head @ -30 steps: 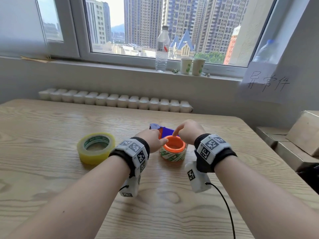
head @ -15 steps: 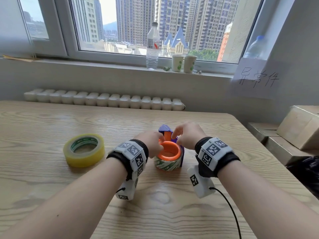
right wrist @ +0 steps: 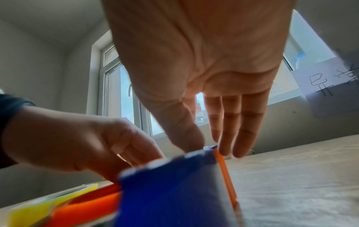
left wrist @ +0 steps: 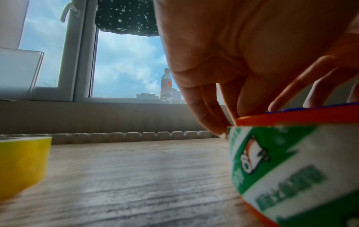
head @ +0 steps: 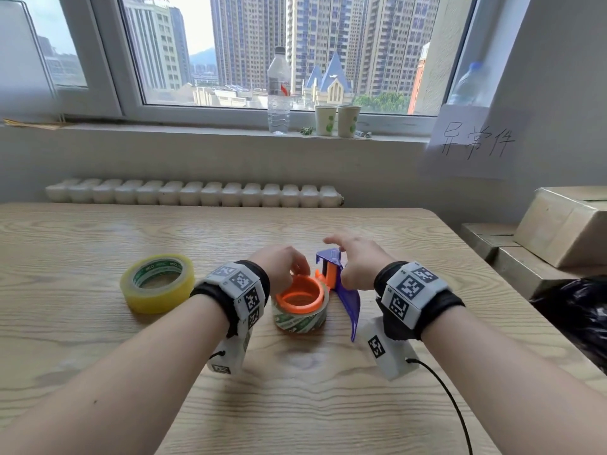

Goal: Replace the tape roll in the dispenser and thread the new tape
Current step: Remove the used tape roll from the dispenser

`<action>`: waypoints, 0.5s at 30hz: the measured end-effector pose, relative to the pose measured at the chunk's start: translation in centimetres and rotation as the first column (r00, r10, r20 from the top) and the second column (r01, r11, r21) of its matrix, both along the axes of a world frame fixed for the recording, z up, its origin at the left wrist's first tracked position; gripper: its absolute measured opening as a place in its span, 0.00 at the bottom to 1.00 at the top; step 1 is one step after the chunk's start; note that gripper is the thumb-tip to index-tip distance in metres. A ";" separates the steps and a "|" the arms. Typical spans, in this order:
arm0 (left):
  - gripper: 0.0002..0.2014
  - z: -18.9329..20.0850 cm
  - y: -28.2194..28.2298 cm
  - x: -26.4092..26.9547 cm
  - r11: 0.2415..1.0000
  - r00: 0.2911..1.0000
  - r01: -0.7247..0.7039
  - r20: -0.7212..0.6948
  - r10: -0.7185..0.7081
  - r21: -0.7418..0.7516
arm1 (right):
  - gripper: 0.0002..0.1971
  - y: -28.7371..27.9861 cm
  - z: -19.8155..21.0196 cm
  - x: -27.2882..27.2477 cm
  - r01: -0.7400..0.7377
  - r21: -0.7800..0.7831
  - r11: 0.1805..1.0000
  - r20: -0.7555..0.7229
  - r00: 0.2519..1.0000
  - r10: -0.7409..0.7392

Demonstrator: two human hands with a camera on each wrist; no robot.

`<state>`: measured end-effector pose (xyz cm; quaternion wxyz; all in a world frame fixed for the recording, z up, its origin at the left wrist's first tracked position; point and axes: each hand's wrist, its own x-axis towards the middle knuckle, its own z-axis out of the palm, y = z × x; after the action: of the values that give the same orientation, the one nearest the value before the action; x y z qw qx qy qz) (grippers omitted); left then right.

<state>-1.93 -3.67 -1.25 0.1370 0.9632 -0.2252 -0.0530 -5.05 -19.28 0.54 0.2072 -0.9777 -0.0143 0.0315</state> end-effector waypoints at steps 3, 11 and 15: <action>0.22 0.1 0.0 -0.4 1.000 1.000 0.022 -0.010 -0.022 -0.018 | 0.42 0.1 0.2 -0.5 -0.043 -0.061 0.997 -0.081 0.996 0.038; 0.14 -0.7 1.3 -0.1 0.999 0.997 -0.041 0.061 0.043 -0.035 | 0.35 -0.1 -0.2 -0.8 -0.013 -0.100 0.995 -0.074 0.997 0.006; 0.23 -0.5 2.3 0.0 0.988 0.997 -0.058 0.045 0.065 -0.142 | 0.26 0.5 -0.1 -0.5 0.009 -0.060 0.998 0.066 0.998 -0.005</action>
<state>-1.91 -1.38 -1.80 0.2007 0.9586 -0.2019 -0.0088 -5.52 -18.76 0.42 0.1771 -0.9840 -0.0168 -0.0011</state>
